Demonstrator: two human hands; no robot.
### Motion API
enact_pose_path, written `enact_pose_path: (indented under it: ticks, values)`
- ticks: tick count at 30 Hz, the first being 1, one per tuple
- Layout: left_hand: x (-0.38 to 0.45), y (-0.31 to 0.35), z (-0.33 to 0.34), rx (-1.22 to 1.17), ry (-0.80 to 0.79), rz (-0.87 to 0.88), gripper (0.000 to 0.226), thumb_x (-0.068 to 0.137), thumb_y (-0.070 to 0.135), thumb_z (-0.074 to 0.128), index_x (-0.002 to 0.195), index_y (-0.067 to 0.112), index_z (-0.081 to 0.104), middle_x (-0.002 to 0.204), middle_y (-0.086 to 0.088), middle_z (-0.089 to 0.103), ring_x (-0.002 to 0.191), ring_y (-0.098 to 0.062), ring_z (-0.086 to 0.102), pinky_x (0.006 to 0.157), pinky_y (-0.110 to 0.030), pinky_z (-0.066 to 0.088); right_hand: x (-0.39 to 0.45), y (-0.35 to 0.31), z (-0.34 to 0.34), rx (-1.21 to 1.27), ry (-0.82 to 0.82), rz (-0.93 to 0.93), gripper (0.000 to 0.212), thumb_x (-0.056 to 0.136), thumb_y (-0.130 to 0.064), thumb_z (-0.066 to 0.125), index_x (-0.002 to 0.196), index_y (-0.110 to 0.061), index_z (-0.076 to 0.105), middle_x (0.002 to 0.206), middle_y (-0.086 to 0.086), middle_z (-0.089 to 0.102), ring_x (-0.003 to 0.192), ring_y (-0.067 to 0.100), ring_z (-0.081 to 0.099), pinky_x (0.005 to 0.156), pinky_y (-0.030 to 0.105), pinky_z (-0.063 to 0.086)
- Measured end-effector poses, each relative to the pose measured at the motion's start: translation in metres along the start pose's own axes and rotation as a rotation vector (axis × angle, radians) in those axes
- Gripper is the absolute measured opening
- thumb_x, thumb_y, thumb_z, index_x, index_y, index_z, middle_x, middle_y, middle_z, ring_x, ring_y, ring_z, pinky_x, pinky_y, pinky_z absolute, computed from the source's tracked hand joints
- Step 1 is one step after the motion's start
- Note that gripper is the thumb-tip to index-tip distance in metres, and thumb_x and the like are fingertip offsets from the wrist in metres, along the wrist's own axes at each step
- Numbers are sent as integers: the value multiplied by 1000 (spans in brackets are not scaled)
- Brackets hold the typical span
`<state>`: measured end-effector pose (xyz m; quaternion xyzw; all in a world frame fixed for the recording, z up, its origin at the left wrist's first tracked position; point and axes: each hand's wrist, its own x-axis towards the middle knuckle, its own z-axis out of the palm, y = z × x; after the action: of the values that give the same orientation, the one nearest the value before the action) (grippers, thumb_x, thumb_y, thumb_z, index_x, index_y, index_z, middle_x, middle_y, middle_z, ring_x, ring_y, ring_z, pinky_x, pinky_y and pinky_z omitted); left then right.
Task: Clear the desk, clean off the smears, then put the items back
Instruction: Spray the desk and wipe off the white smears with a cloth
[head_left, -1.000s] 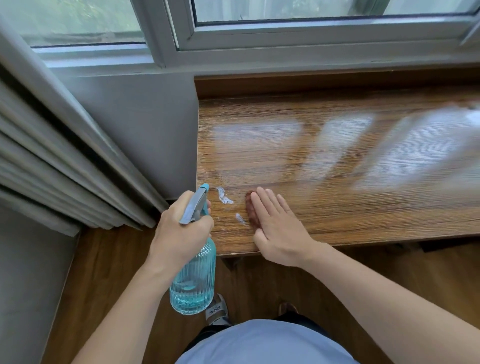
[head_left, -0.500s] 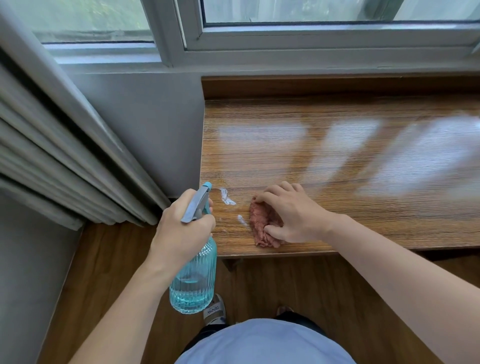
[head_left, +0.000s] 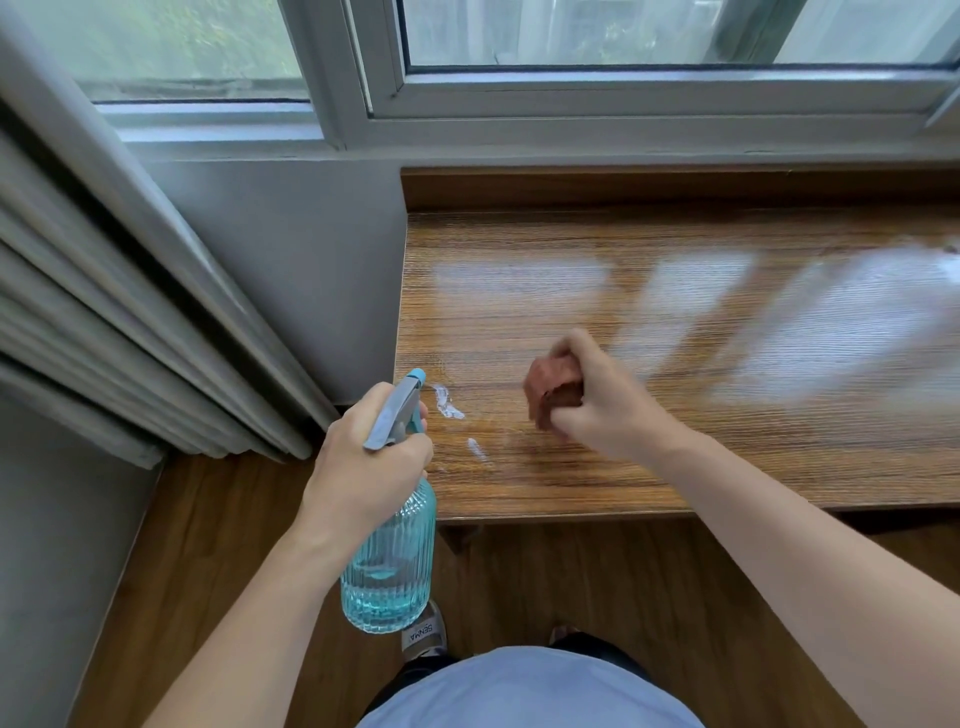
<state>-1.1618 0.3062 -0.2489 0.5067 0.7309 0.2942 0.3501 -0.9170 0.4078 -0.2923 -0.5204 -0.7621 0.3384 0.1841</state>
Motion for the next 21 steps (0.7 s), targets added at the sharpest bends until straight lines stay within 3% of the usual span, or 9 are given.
enact_pose_path:
  ticks: [2, 4, 7, 9, 13, 17, 21]
  values:
    - [0, 0, 0, -3, 0, 1, 17, 90, 6, 62, 96, 22, 60, 94, -17, 63, 84, -41, 70, 65, -56, 58, 6, 2, -7, -140, 117, -30, 63, 80, -9, 73, 134, -25, 45, 120, 0, 59, 106, 23, 57, 84, 35, 50]
    - [-1, -1, 1, -3, -5, -2, 19, 90, 6, 63, 97, 23, 61, 92, -16, 62, 85, -40, 71, 67, -56, 59, 4, 5, -4, -277, 75, -89, 63, 79, -15, 66, 138, -25, 44, 123, 2, 58, 112, 27, 56, 93, 47, 50]
    - [-2, -2, 1, -11, -4, -6, 20, 89, 5, 64, 97, 24, 62, 93, -15, 63, 85, -40, 71, 67, -56, 60, -13, 9, 16, -486, -64, -113, 52, 82, -47, 55, 129, -26, 49, 108, -1, 53, 103, 25, 52, 91, 44, 44]
    - [-3, -3, 1, -11, 0, -9, 20, 89, 6, 64, 97, 23, 62, 94, -15, 64, 85, -39, 71, 67, -56, 61, -24, 14, 28, -585, -32, -120, 51, 91, -64, 43, 126, -29, 53, 102, -3, 50, 96, 20, 49, 86, 41, 43]
    - [-5, -7, 1, 5, 2, -7, 15, 90, 6, 65, 97, 19, 61, 91, -13, 64, 82, -38, 70, 67, -57, 62, -35, 16, 39, -557, 59, -86, 57, 94, -76, 36, 117, -29, 57, 88, -3, 47, 79, 18, 46, 72, 37, 47]
    - [-7, -9, 2, 25, 2, -19, 15, 92, 6, 64, 97, 19, 60, 89, -13, 63, 82, -37, 71, 63, -52, 60, -46, 8, 51, -527, 106, -114, 35, 101, -55, 40, 101, -26, 57, 88, -1, 48, 79, 18, 45, 72, 40, 49]
    - [-5, -8, 3, 30, -6, -17, 14, 92, 5, 64, 97, 17, 60, 90, -15, 63, 82, -38, 70, 60, -51, 59, -62, 19, 49, -545, 14, -205, 35, 100, -41, 43, 132, -29, 50, 129, -9, 55, 124, 16, 48, 104, 38, 35]
